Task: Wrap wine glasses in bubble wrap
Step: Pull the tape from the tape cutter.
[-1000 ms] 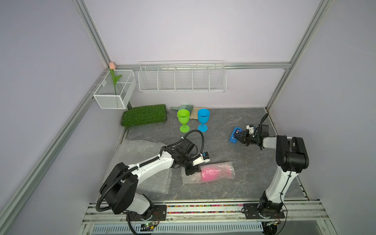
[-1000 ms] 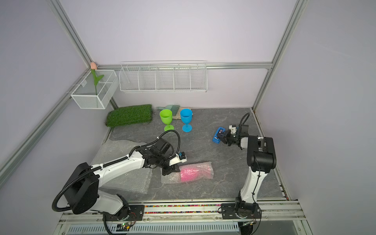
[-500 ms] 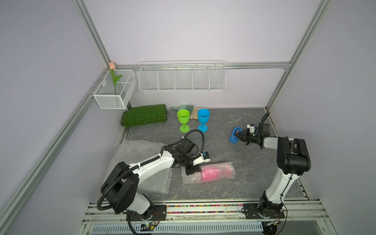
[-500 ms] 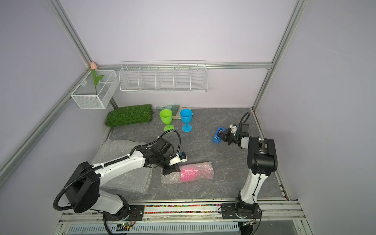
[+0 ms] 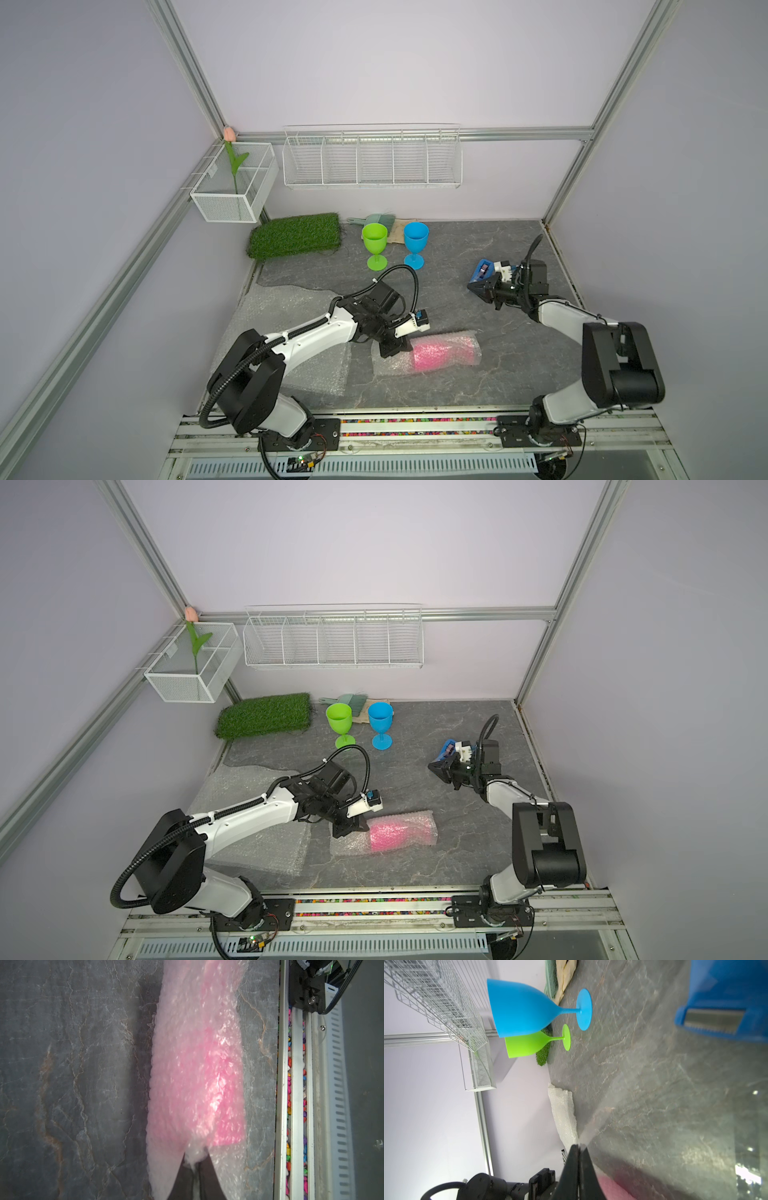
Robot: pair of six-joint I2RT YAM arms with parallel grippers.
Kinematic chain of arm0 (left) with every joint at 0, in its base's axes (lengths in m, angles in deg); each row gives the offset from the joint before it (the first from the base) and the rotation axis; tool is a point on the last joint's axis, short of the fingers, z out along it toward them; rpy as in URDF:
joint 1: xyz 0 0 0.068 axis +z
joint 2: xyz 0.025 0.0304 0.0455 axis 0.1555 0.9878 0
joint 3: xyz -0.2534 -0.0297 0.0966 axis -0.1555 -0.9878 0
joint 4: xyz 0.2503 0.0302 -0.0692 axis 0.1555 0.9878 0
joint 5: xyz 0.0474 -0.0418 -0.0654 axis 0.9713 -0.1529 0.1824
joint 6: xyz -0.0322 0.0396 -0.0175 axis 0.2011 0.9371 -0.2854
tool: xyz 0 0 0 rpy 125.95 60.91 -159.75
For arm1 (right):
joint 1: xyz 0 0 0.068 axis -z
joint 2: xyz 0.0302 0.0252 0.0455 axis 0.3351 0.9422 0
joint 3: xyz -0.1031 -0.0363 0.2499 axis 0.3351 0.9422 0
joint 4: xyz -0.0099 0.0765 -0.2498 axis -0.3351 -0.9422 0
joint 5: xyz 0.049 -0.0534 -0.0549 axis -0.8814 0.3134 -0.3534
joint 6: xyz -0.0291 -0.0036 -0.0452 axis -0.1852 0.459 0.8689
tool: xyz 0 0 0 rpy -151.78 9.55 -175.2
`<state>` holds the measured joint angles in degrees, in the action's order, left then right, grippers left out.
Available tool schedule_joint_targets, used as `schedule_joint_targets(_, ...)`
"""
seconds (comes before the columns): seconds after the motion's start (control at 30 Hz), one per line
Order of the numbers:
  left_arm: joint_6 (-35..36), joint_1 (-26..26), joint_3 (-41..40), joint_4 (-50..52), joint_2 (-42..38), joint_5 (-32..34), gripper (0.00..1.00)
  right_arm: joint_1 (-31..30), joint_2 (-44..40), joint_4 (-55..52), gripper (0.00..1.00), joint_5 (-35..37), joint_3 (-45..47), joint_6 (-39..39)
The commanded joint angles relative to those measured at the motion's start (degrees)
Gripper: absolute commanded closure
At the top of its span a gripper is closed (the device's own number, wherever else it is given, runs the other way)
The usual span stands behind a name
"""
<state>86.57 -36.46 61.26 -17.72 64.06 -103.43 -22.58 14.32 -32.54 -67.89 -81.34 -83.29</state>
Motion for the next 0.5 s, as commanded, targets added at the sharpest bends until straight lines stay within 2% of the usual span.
schedule_joint_targets(0.0,0.99,-0.47,1.41,2.31,1.20,-0.70,0.93,-1.84,-4.60,-3.29,0.93,1.78,3.40,-1.34)
schedule_joint_targets(0.2,1.34,-0.54,1.83,2.88,1.56,-0.41,0.93,-5.47,-6.62,-0.23,0.93,4.15,10.40,-3.31)
schedule_joint_targets(0.4,1.52,-0.56,2.18,3.38,1.78,-0.55,0.93,-6.22,1.09,7.82,0.93,3.86,14.01,-3.18)
schedule_joint_targets(0.47,1.48,-0.56,2.14,3.42,1.68,-0.38,0.93,-6.56,3.38,10.22,0.88,4.04,15.23,-3.55)
